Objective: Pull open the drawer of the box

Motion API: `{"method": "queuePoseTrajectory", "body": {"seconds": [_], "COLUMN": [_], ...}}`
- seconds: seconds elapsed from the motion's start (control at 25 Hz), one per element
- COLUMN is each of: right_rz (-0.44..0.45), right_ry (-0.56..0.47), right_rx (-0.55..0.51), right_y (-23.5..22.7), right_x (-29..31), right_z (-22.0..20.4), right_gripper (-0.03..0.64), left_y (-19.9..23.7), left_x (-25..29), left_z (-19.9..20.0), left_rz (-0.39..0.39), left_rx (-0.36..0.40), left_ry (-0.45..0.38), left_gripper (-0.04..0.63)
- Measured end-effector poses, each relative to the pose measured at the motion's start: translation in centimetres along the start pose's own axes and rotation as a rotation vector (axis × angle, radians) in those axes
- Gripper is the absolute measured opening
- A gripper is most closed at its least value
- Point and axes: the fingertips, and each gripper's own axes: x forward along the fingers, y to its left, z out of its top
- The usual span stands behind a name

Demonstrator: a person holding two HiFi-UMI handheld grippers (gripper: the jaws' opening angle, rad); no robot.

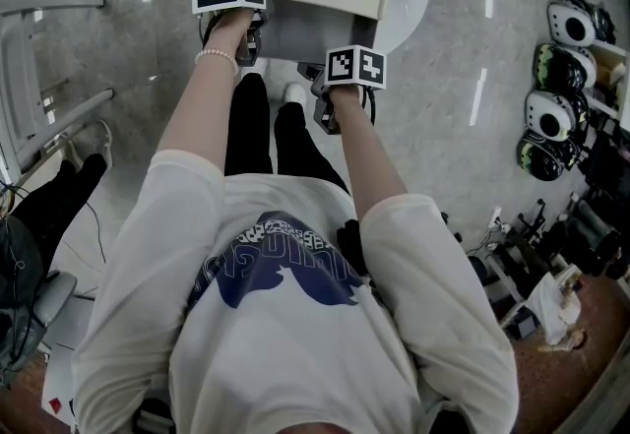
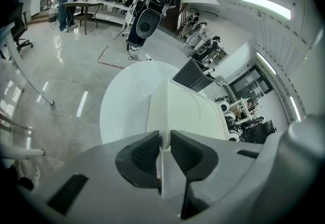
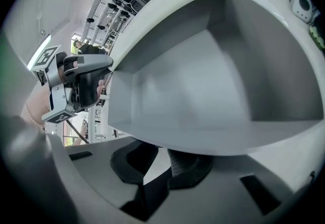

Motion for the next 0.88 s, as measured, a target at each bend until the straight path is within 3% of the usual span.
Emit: {"method": "queuePoseTrajectory", "body": {"seconds": [0.76,0.88], "right_rz": [0.038,0.083], "right_ry": [-0.048,-0.081], "right_rx": [-0.038,-0.028], "right_y": [0.00,0.17], "right_x": [0.81,0.25], "right_z": [0.47,0.53], "right_gripper": [0.061,0.122], "left_y": [0.27,0.00], "left_x": [0.16,0.29], "left_z": [0.15,0.19], "left_rz": [0.012,0.011], "left_rx": [0.021,0.031], "left_ry": [-0.017,-0.024], "left_gripper": [0.075,0.075]}}
